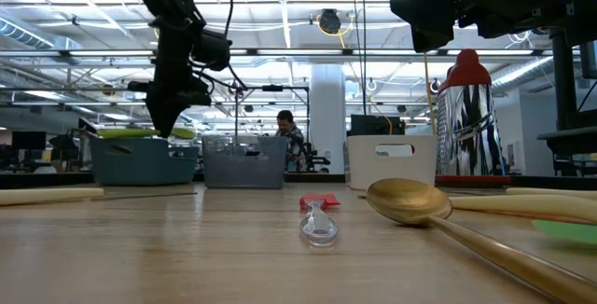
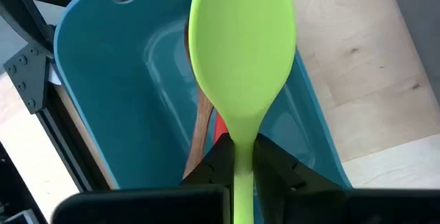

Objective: Pick & Place Kitchen Items
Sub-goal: Put the green serving spoon into the blue bin, then put the golden serving spoon into the blue bin

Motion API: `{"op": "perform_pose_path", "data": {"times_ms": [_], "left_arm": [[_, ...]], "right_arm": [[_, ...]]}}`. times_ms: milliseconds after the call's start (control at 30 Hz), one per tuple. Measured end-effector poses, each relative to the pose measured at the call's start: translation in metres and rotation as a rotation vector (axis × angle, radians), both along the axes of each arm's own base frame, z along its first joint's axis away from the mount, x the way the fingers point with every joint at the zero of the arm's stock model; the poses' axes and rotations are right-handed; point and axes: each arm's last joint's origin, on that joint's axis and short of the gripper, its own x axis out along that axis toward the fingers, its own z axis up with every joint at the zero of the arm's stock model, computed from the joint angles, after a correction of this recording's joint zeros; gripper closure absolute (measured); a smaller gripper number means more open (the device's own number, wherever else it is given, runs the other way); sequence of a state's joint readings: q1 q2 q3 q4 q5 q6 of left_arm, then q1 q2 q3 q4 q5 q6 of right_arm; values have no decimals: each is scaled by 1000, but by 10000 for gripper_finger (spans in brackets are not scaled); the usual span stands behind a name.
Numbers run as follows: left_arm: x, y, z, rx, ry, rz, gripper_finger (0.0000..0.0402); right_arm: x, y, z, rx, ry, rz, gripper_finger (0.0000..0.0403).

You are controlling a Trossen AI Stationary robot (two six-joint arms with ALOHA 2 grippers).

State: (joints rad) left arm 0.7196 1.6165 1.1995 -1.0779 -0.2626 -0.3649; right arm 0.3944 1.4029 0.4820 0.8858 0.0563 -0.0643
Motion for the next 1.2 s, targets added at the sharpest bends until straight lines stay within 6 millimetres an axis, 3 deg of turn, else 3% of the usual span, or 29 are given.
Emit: {"op": "perform_pose_path", "data": {"times_ms": [367,633,1200], "left_arm": [[-10,14,-1,21,-24,64,374],[-16,15,-20,28,-31,83,372],[-15,16,-24,49,-54,85,321]], "right_arm": [[0,0,0,0,0,0,206],[0,0,0,0,0,1,206],[0,0,0,0,0,1,206]]}}
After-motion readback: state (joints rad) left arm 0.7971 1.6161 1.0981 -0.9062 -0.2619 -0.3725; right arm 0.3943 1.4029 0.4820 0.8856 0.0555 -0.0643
